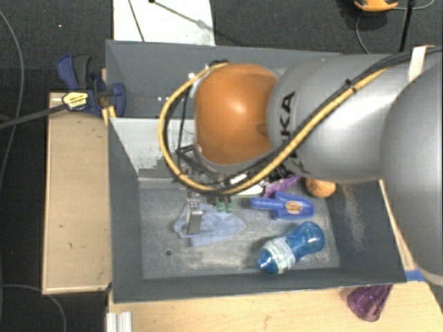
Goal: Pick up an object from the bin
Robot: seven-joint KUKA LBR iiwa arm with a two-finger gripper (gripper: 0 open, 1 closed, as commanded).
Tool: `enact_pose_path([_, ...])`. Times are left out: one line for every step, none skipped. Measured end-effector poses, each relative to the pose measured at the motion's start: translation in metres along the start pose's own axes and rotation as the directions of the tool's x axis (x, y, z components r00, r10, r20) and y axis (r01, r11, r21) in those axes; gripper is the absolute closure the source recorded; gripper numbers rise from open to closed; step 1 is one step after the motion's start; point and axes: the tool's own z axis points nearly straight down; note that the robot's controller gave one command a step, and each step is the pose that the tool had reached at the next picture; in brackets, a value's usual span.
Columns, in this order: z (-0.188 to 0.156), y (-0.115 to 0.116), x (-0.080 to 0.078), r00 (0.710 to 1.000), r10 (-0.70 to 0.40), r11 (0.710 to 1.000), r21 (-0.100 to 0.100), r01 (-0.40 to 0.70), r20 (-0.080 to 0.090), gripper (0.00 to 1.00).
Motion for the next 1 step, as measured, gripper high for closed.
enact_pose_path([-0.0048, -0.0012, -0.0017, 1.000, 0.005, 1.000, -0.002, -0.005, 0.008, 0.00])
